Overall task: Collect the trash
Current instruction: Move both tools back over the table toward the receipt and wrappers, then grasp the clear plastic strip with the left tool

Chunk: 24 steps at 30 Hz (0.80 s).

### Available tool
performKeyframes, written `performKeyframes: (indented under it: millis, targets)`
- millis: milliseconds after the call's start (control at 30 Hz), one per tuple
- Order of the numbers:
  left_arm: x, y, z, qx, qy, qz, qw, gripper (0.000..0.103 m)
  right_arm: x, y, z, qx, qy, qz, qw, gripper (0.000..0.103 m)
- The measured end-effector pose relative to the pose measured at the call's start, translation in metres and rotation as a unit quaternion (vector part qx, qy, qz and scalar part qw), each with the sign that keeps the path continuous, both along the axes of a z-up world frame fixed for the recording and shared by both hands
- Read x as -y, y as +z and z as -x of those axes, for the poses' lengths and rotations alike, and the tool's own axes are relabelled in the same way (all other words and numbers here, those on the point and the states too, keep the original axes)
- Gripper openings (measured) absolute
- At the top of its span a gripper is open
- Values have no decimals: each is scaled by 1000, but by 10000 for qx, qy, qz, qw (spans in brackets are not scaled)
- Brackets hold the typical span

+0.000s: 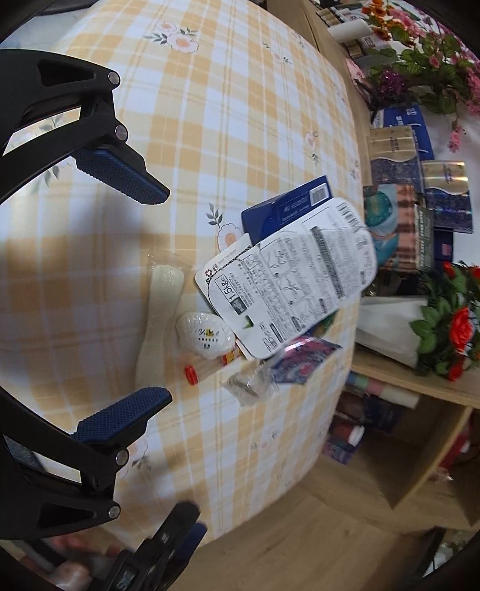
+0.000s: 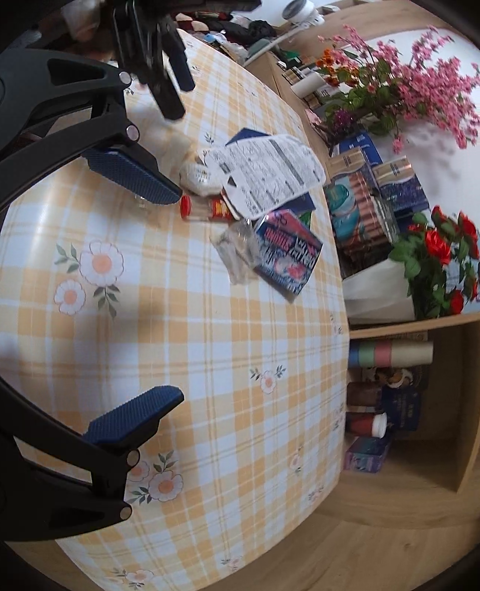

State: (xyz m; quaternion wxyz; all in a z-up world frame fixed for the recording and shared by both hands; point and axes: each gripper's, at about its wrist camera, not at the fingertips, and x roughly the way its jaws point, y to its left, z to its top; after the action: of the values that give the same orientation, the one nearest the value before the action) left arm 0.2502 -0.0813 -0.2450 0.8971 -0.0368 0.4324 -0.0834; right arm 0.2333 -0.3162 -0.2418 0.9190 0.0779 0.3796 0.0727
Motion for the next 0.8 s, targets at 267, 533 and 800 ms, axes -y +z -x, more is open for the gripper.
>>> performKeyframes:
  millis: [267, 533, 800]
  targets:
    - [12, -25, -35, -368, 252, -283, 9986, 97, 11, -16, -3, -142, -40, -84, 9999, 97]
    - [9, -36, -26, -549, -51, -588, 9967, 97, 5, -20, -1, -175, 58, -178, 9997, 97]
    - [-20, -36, -6, -578, -168, -728, 9955, 97, -8, -18, 5, -177, 226, -182, 9994, 97]
